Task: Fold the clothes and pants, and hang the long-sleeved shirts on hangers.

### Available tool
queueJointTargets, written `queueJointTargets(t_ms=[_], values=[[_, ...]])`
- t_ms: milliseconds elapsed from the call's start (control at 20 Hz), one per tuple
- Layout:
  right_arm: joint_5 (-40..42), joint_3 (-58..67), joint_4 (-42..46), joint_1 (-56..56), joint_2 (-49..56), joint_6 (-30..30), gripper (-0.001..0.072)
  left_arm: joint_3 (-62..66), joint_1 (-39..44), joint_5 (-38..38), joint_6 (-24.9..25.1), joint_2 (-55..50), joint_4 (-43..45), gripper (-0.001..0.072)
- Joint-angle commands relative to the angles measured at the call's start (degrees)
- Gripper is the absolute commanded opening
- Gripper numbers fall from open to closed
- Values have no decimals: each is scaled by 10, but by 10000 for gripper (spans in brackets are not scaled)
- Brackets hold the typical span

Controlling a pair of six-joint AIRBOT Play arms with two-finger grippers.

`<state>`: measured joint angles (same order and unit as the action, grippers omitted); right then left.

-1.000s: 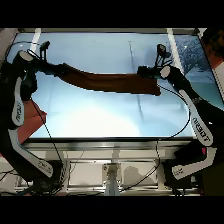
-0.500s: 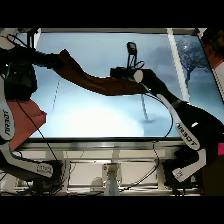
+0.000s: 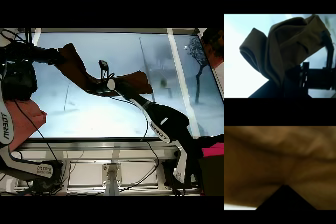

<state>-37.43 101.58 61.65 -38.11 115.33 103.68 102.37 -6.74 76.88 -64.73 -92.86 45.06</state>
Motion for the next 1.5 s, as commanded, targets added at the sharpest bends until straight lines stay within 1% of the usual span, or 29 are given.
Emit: queueJointTargets(t_ms=[0,100,250,350,450,550,650,750,900,950,1000,1050,1100,1150,1250,1400,1450], values=[[-22,21,-34,-27,22,8,13,0,20,-19,0,-7,-6,15],[-37,27,-25,-24,19,3,14,0,40,-31,0,-18,-6,15],[-116,36,51,7,0,2,15,0,84,-54,0,-43,-6,15],[-167,36,97,46,-27,2,14,0,123,-87,0,-58,-7,15],[-203,37,144,94,-62,2,14,-1,170,-149,0,-68,-13,15],[-229,37,179,147,-104,2,15,-1,226,-236,0,-76,-18,15],[-237,37,190,202,-147,2,15,-1,287,-332,0,-85,-18,15],[-238,36,190,250,-187,2,15,-1,345,-406,0,-102,-14,15],[-266,36,191,303,-225,2,15,-1,415,-474,0,-142,22,20],[-282,36,191,316,-232,2,17,-1,429,-475,0,-154,30,143],[-298,36,192,328,-236,2,69,-1,441,-472,0,-164,35,438],[-316,36,192,337,-237,-3,195,-1,448,-464,0,-170,38,720],[-332,35,192,344,-237,-24,331,-1,450,-446,0,-171,38,709],[-348,35,192,350,-236,-49,381,-1,450,-434,0,-169,38,709],[-365,31,194,357,-234,-89,385,-1,436,-420,0,-160,44,709],[-358,1,195,361,-225,-136,392,-1,397,-386,0,-135,46,709],[-362,-6,190,363,-214,-150,456,-1,383,-370,0,-126,46,709]])
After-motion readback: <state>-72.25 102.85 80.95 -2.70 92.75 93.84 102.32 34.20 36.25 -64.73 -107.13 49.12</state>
